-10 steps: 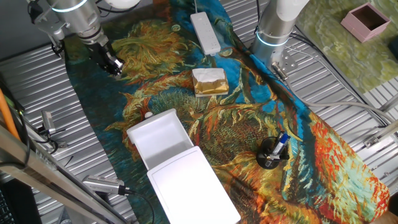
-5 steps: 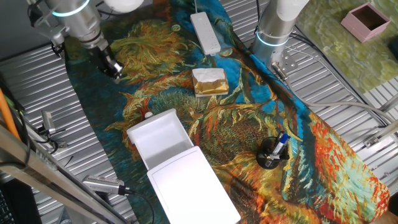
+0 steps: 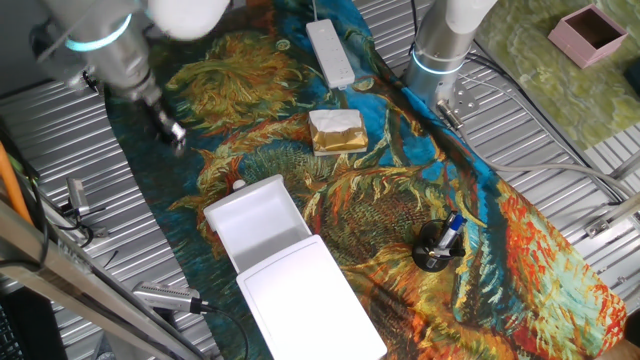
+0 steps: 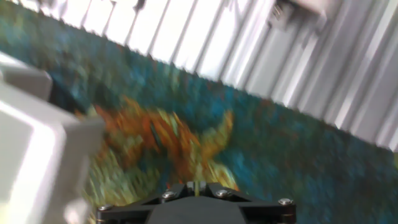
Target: Use the gripper to push and close the drawer
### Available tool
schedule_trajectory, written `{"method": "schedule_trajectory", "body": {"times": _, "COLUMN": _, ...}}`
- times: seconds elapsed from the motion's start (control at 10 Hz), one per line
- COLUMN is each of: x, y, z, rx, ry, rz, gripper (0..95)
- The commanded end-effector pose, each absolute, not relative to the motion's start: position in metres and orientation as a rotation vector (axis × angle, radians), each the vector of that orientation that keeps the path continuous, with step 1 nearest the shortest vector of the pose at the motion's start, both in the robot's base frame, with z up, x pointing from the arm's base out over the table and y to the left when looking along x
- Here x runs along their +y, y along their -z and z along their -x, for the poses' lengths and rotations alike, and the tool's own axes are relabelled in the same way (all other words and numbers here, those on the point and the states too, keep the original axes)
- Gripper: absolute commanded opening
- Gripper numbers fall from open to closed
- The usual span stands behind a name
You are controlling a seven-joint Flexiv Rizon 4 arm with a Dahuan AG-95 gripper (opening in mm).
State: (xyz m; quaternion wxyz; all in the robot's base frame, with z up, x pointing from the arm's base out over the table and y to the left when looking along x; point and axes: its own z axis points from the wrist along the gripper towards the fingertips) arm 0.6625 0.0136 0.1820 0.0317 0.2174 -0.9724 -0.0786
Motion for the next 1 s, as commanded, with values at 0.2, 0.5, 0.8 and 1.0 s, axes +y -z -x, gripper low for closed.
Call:
{"method": "schedule_trajectory", "body": {"times": 0.2, "x": 0.058, "y": -0.176, "z": -0.668, "rx": -3.020, "ry": 0.272, "rz": -0.584, "gripper": 38.0}}
{"method": "schedule_trajectory", "body": {"times": 0.5, "x": 0.079, "y": -0.168, "z": -0.665, "rx": -3.035, "ry": 0.302, "rz": -0.533, "gripper": 38.0}}
{"method": "schedule_trajectory", "body": {"times": 0.8, "x": 0.095, "y": -0.158, "z": -0.660, "rx": -3.050, "ry": 0.333, "rz": -0.454, "gripper": 38.0}}
{"method": "schedule_trajectory", "body": {"times": 1.0, "x": 0.110, "y": -0.156, "z": -0.658, "rx": -3.061, "ry": 0.364, "rz": -0.395, "gripper": 38.0}}
